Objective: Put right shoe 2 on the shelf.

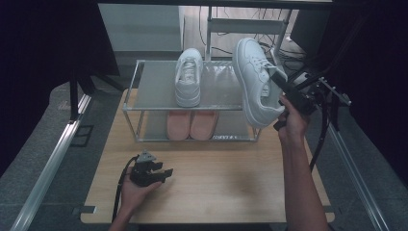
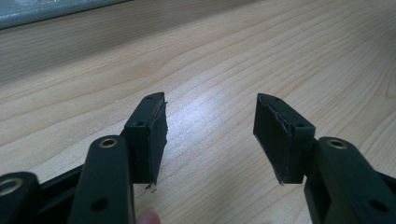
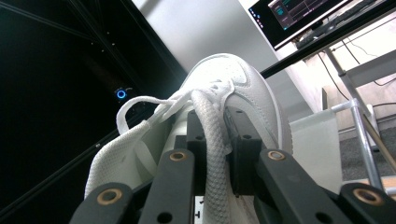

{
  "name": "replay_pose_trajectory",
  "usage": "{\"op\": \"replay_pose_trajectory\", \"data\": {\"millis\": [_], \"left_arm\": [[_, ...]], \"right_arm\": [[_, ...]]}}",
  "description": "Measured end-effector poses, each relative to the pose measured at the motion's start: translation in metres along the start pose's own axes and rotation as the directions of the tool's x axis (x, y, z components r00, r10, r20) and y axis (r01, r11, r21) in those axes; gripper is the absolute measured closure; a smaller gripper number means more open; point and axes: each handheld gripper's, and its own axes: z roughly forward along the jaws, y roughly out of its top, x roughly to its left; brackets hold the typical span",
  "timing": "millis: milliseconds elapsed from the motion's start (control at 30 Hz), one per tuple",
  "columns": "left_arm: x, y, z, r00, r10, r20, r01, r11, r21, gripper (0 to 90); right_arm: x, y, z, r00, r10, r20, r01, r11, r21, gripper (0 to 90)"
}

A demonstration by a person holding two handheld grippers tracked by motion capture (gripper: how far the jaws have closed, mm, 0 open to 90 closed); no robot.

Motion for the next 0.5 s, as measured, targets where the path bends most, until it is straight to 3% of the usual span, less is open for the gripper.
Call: {"op": "replay_pose_trajectory", "data": {"millis": [500], "left_arm": [[0.001, 0.000, 0.000, 1.0000, 0.001, -0.001, -0.001, 1.0000, 0.001, 44.9]], "right_arm": [[0.009, -0.007, 0.039, 0.9996, 0.013, 0.026, -0.014, 0.999, 0.029, 80.6]]}}
